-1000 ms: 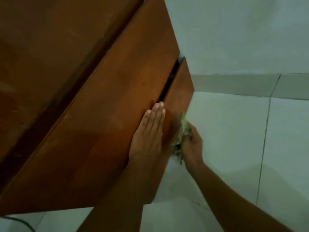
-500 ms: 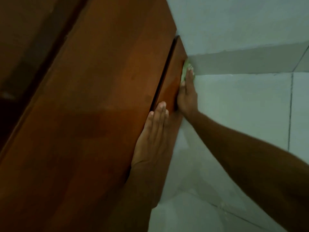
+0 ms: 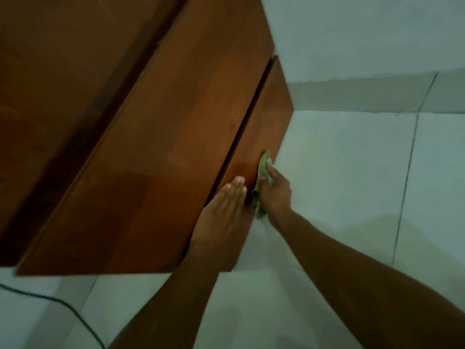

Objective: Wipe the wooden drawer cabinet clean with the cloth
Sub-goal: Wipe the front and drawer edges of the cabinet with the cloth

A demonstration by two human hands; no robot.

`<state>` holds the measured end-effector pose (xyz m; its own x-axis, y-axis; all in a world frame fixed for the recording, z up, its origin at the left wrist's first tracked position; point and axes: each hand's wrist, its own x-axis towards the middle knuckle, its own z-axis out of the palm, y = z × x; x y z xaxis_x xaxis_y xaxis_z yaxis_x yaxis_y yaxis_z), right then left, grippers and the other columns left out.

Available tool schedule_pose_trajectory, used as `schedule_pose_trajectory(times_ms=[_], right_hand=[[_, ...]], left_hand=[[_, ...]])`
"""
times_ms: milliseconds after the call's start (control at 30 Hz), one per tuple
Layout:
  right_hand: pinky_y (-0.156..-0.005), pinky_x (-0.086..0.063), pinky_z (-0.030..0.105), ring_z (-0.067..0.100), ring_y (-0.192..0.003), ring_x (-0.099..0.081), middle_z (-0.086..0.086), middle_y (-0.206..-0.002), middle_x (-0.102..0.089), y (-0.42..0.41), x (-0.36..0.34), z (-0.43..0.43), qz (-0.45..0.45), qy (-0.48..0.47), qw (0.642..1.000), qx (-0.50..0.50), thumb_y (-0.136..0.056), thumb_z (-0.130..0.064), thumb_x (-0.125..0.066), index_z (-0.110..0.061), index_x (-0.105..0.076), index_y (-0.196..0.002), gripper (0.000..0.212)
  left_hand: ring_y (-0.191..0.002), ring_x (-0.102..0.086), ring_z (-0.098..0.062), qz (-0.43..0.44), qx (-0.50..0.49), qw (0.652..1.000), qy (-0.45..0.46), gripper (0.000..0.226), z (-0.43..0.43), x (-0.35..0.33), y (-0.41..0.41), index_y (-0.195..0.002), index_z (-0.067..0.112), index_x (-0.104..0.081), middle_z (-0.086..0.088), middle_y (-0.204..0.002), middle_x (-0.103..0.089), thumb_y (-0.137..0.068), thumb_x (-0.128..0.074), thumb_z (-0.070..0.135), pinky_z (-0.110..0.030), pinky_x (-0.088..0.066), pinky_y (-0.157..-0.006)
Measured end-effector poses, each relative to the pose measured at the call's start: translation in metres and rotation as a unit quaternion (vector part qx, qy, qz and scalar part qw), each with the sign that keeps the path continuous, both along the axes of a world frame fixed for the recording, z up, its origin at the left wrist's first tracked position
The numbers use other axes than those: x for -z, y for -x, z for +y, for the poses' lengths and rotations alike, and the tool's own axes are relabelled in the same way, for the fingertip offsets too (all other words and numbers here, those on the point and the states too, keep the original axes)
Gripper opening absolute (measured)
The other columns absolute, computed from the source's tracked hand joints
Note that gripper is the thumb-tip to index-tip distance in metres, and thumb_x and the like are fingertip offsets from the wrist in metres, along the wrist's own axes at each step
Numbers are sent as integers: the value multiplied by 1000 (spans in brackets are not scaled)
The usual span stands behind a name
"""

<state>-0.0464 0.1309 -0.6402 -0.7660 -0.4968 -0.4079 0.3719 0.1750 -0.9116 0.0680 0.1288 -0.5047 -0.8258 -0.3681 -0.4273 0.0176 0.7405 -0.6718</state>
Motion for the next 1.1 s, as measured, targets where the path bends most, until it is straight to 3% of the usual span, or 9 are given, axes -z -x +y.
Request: schedule_pose_trajectory(times_ms=[267, 367, 467, 600, 667, 767, 900, 1000, 1100], right_hand=[[-101, -52, 37, 19, -109, -65, 0, -125, -66, -147, 8, 71, -55, -28, 991, -115, -94, -8, -51, -23, -61, -132, 43], [-94, -56, 40, 21, -103, -68, 5, -121, -70, -141, 1, 74, -58, -40, 996, -52, -93, -8, -48, -23, -63, -130, 43], [-101, -52, 36, 17, -117, -62, -1, -133, -62, -137, -30, 64, 8, 15, 1000, 25, -95, -7, -48, -26, -56, -138, 47], [-114, -39, 37, 19, -136, -47, 3, -150, -47, -175, -43, 58, 156, 83, 984, -7, -93, 8, -47, -20, -41, -149, 62], [-91, -57, 32, 26, -107, -67, 8, -132, -61, -190, -27, 71, 133, 57, 989, -37, -94, 7, -46, -28, -35, -150, 67], [-54, -51, 10, 7, -61, -61, 4, -104, -68, -189, -16, 95, 17, -12, 996, -92, -94, 7, -44, -26, -45, -145, 60], [-85, -59, 28, 9, -99, -68, 1, -130, -62, -180, -34, 85, 78, 15, 997, 1, -92, 6, -47, -19, -52, -141, 55], [-63, -50, 5, -23, -76, -59, -9, -124, -52, -189, -50, 79, 77, 71, 994, 4, -91, 15, -44, -13, -50, -142, 59], [-65, -48, 2, -21, -74, -59, -6, -111, -63, -212, -43, 106, 92, 97, 990, -49, -96, 12, -45, -18, -57, -131, 47]], left_hand=[[-138, 35, -38, -1, -35, 999, 2, 61, 42, -8, -109, -139, -13, 27, -31, -148, 36, -93, 1, 16, -45, 25, -110], [-140, 34, -36, 21, -54, 998, -17, 63, 51, -11, -138, -140, -11, 27, -29, -149, 37, -82, 17, 11, -45, 23, -111], [-140, 33, -35, 40, -56, 997, -20, 67, 59, -16, -156, -141, -9, 27, -28, -149, 37, -77, 29, 11, -44, 21, -112], [-139, 35, -35, 51, -70, 996, -15, 68, 63, -20, -159, -140, -10, 28, -29, -148, 38, -76, 23, 11, -45, 23, -110], [-140, 32, -36, 75, -66, 995, -6, 66, 61, -15, -162, -142, -10, 26, -29, -150, 36, -80, 19, 12, -45, 21, -112], [-142, 31, -35, 99, -58, 993, 0, 64, 59, -11, -165, -142, -9, 26, -27, -151, 36, -83, 16, 14, -45, 17, -116], [-144, 27, -34, 125, -56, 991, 0, 63, 61, -12, -171, -143, -8, 25, -26, -153, 32, -84, 14, 12, -44, 13, -118], [-145, 23, -33, 152, -60, 987, 5, 63, 61, -10, -173, -145, -8, 20, -25, -155, 28, -87, 10, 12, -43, 10, -119], [-144, 25, -34, 144, -48, 988, 6, 63, 61, -10, -175, -144, -8, 23, -25, -154, 30, -84, 14, 11, -43, 12, -118]])
